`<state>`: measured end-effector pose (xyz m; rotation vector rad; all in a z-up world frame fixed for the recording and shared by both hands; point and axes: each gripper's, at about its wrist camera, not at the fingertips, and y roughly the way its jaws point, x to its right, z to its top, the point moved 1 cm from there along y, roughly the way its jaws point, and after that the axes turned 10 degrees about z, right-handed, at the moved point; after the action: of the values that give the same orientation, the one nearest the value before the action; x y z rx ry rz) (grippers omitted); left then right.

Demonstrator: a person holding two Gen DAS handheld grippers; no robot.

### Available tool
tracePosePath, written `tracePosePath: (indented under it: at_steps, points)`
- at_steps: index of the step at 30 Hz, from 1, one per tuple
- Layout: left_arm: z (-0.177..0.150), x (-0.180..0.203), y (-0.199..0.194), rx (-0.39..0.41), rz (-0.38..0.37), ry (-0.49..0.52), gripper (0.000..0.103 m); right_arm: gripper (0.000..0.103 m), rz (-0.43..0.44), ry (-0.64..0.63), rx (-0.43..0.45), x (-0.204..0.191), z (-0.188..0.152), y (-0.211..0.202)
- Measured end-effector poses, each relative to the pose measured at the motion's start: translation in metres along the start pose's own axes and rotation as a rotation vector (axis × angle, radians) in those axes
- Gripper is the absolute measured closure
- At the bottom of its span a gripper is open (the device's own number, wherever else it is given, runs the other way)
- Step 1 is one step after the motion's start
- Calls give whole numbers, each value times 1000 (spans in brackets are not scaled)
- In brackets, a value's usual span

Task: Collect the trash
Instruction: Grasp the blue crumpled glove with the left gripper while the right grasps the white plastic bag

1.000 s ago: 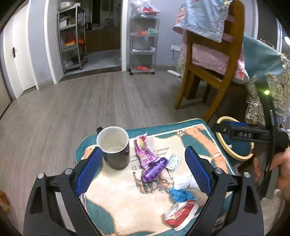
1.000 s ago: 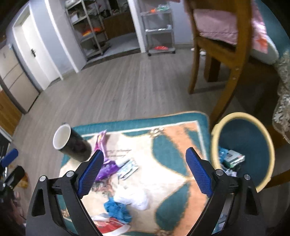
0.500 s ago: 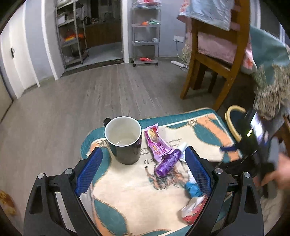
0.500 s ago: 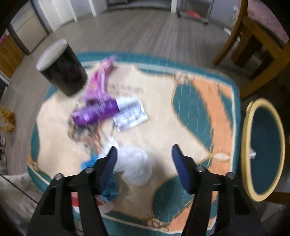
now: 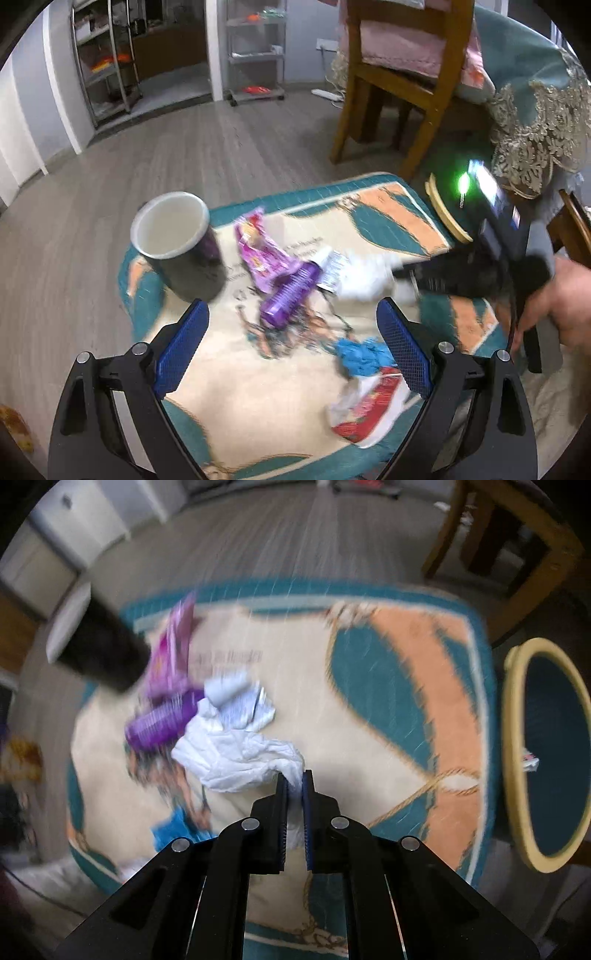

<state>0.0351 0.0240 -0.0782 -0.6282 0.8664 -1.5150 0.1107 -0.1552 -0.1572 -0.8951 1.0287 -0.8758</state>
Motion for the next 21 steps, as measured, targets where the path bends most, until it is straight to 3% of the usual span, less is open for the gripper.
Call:
tracePosePath:
  at_steps: [3, 6, 14, 18, 21]
  points:
    - [-11, 13, 12, -39, -27, 8, 13, 94, -3, 33, 107, 4, 4, -27]
    - [-23, 26, 33, -105, -24, 10, 14, 94, 26, 87, 158, 13, 8, -41]
    - [-39, 57, 66, -205, -10, 60, 17, 94, -20, 78, 166, 26, 9, -53]
    - [-43, 59, 83, -270, -6, 29, 24, 94, -23, 73, 175, 31, 8, -58]
    - [-49, 58, 94, -325, -16, 6, 45, 94, -16, 80, 178, 36, 8, -60]
